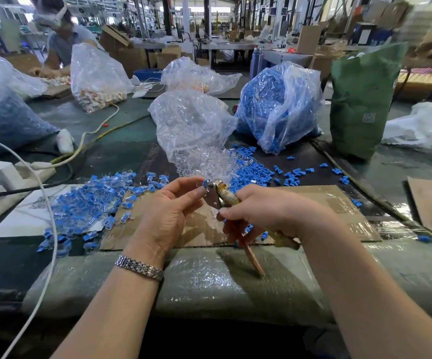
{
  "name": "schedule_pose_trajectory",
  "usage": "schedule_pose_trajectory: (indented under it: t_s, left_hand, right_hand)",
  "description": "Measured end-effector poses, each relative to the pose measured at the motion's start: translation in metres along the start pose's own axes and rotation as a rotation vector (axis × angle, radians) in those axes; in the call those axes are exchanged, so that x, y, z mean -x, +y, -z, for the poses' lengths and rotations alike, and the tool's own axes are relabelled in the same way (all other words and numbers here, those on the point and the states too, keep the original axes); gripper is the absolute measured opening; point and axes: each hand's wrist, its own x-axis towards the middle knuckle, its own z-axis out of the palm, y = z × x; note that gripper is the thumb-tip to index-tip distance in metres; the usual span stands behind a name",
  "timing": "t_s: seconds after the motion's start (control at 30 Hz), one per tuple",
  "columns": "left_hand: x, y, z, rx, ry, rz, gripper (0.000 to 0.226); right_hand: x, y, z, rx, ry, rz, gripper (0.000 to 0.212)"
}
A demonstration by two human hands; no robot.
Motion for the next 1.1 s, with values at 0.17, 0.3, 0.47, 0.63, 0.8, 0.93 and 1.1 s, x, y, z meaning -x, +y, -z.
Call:
schedule_pose_trajectory:
  t_s: [0.17, 0.3, 0.47, 0.63, 0.8, 0.93, 1.1]
  left_hand:
    - [0.000, -0.003, 0.001, -0.117, 0.041, -0.064, 0.023]
    - [0.001, -0.004, -0.001, -0.154, 0.071, -0.074, 0.024]
    - [0.004, -0.004, -0.007, -0.214, 0.124, -0.087, 0.025]
    - [0.004, -0.003, -0.008, -0.243, 0.115, -0.090, 0.025]
    - [-0.002, -0.005, 0.006, -0.720, 0.527, -0.299, 0.017]
    - [-0.004, -0.007, 0.001, -1.143, 0.683, -0.444, 0.030]
    - [-0.002, -0.019, -0.010, -1.223, 0.087, -0.323, 0.009]
  right_hand:
    - [-0.007, 0.007, -0.007, -0.018, 0.022, -0.001, 0.028]
    - [-0.010, 0.009, -0.013, -0.022, 0.079, 0.002, 0.041]
    - [-0.009, 0.010, -0.024, 0.135, 0.165, -0.033, 0.050]
    - [-0.005, 0.009, -0.021, 0.061, 0.136, -0.031, 0.046]
    - [0.001, 0.014, 0.013, 0.117, 0.275, -0.033, 0.042]
    - [-0.004, 0.033, 0.043, 0.502, 0.582, -0.140, 0.042]
    - [-0.027, 0.063, 0.043, 0.744, 0.667, -0.276, 0.049]
